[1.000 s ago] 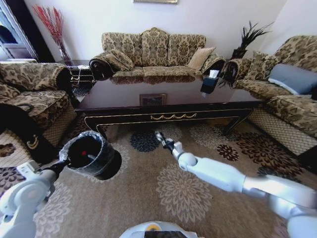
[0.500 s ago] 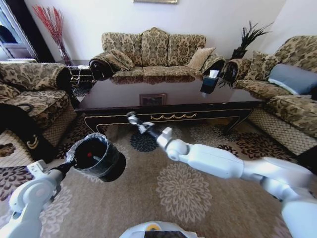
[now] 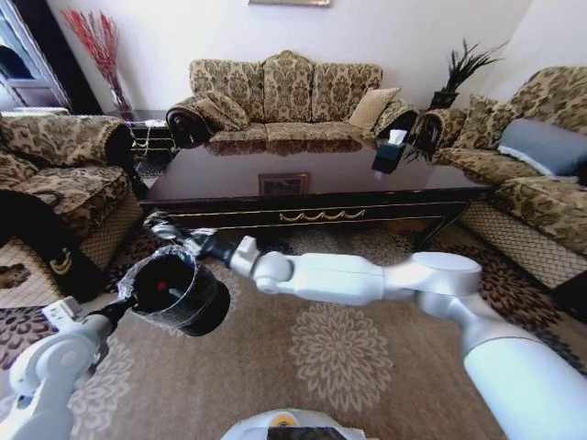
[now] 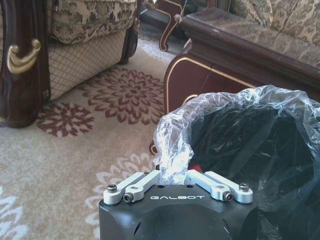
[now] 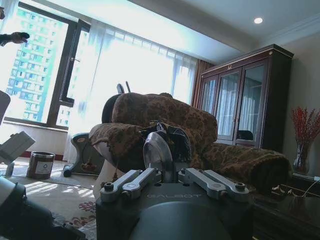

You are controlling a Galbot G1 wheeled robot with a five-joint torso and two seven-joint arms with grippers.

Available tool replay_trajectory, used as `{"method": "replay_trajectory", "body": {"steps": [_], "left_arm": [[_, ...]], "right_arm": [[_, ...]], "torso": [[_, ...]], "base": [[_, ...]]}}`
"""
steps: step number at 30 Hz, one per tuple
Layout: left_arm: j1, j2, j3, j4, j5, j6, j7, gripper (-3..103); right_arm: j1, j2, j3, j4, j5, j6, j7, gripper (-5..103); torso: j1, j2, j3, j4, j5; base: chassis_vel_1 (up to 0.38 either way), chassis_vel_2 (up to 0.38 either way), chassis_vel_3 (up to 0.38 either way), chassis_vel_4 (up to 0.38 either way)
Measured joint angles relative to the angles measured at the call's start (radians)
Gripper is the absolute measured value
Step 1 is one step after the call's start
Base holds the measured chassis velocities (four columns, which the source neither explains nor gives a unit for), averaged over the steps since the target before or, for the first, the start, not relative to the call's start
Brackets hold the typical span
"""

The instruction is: Move to the front of the table and pick up the trash from the floor, then place it into the trash bin.

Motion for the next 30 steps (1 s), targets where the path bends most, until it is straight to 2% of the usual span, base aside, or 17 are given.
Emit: {"method": "replay_trajectory", "body": {"steps": [7,10,12,16,18,21,22,24,27,28,29,30], "left_arm": [[-0.004,0.006,-0.011,-0.005,-0.011,0.000,-0.001,3],[-0.006,0.007,-0.013,-0.005,-0.015,0.000,-0.001,3],[-0.006,0.007,-0.013,-0.005,-0.015,0.000,-0.001,3],[-0.005,0.011,-0.022,-0.008,-0.020,0.000,-0.001,3],[-0.005,0.011,-0.022,-0.008,-0.020,0.000,-0.001,3],[0.004,0.011,-0.014,0.004,-0.012,-0.003,-0.001,3],[0.004,0.011,-0.014,0.004,-0.012,-0.003,-0.001,3],[0.013,0.006,0.007,0.023,0.007,-0.005,0.000,3],[0.017,0.002,0.021,0.033,0.011,-0.006,0.000,3],[0.021,-0.001,0.037,0.041,0.016,-0.008,-0.001,3],[0.023,-0.003,0.048,0.045,0.021,-0.010,-0.002,3],[0.025,-0.005,0.057,0.048,0.024,-0.011,-0.004,3]], "right_arm": [[-0.020,0.010,-0.043,-0.029,-0.033,-0.005,0.001,8],[-0.024,0.001,-0.051,-0.050,-0.046,-0.007,-0.005,25],[-0.024,0.000,-0.051,-0.052,-0.047,-0.007,-0.007,25],[-0.022,-0.029,-0.052,-0.046,-0.051,-0.006,-0.021,46],[-0.021,-0.033,-0.052,-0.042,-0.051,-0.006,-0.021,46],[-0.020,-0.068,-0.018,-0.016,-0.050,-0.009,-0.007,63],[-0.020,-0.068,-0.018,-0.016,-0.050,-0.009,-0.007,63],[-0.032,-0.091,0.031,-0.019,-0.043,-0.018,0.016,74],[-0.046,-0.103,0.076,-0.039,-0.039,-0.021,0.034,79],[-0.066,-0.116,0.124,-0.064,-0.029,-0.024,0.056,90],[-0.080,-0.127,0.158,-0.079,-0.019,-0.031,0.072,90],[-0.089,-0.137,0.181,-0.089,-0.009,-0.038,0.085,95]], "torso": [[0.000,0.000,0.000,0.0002,0.0000],[0.000,0.000,0.000,0.0000,0.0002],[0.000,0.000,0.000,0.0001,0.0002],[0.000,0.000,0.000,0.0003,0.0003],[0.000,0.000,0.000,0.0002,0.0003],[0.000,0.000,0.000,0.0002,0.0004],[0.000,0.000,0.000,0.0002,0.0004],[0.000,0.000,0.000,0.0003,0.0003],[0.000,0.000,0.000,0.0005,0.0003],[0.000,0.000,0.000,0.0003,0.0003],[0.000,0.000,0.000,0.0004,0.0005],[0.000,0.000,0.000,0.0004,0.0005]], "base": [[0.000,0.000,0.000,0.000],[0.000,0.000,0.000,0.000],[0.000,0.000,0.000,0.000],[0.000,0.000,0.000,0.000],[0.000,0.000,0.000,0.000],[0.000,0.000,0.000,0.000],[0.000,0.000,0.000,0.000],[0.000,0.000,0.000,0.000],[0.000,0.000,0.000,0.000],[0.000,0.000,0.000,0.000],[0.000,0.000,0.000,0.000],[0.000,0.000,0.000,0.000]]}}
